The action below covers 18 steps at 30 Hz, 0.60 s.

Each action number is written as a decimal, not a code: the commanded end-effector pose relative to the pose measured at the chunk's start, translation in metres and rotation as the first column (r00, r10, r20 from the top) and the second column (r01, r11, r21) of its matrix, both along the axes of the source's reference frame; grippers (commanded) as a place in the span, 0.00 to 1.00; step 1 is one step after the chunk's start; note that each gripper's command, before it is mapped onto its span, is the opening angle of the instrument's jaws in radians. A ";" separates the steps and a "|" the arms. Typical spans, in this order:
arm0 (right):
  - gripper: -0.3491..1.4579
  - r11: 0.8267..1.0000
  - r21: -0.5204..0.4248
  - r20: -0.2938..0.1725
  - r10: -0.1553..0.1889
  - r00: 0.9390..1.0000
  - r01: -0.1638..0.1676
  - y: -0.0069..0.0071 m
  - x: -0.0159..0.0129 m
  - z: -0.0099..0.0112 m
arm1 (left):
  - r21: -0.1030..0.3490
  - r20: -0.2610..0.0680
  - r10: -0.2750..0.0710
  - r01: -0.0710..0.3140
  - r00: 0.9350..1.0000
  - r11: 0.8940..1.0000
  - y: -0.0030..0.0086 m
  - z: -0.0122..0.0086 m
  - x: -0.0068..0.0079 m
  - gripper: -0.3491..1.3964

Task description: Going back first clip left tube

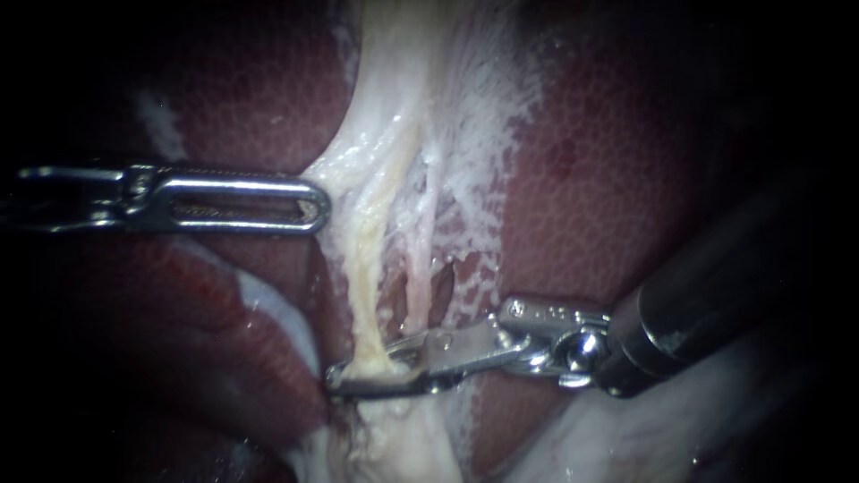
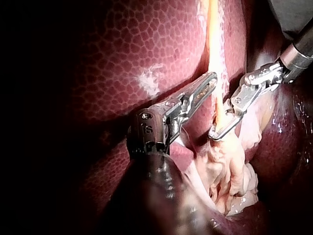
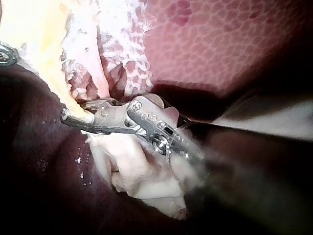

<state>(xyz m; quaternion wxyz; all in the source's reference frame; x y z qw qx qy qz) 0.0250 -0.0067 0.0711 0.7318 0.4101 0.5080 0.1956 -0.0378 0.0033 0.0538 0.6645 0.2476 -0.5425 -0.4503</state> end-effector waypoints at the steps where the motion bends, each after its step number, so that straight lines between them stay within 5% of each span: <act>1: 0.00 1.000 0.000 0.000 0.000 1.000 0.000 0.0000 0.0000 0.0000 | 0.000 0.000 0.000 0.000 1.000 1.000 0.0000 0.0001 0.0000 0.00; 15: 0.00 1.000 0.000 0.000 -0.001 1.000 0.001 0.0000 0.0000 -0.0001 | 0.000 0.002 0.002 -0.002 1.000 1.000 0.0000 0.0000 0.0000 0.00; 18: 0.21 1.000 0.002 -0.001 -0.001 1.000 0.001 0.0000 0.0000 -0.0004 | 0.000 0.002 0.002 -0.002 1.000 1.000 0.0000 0.0000 0.0000 0.00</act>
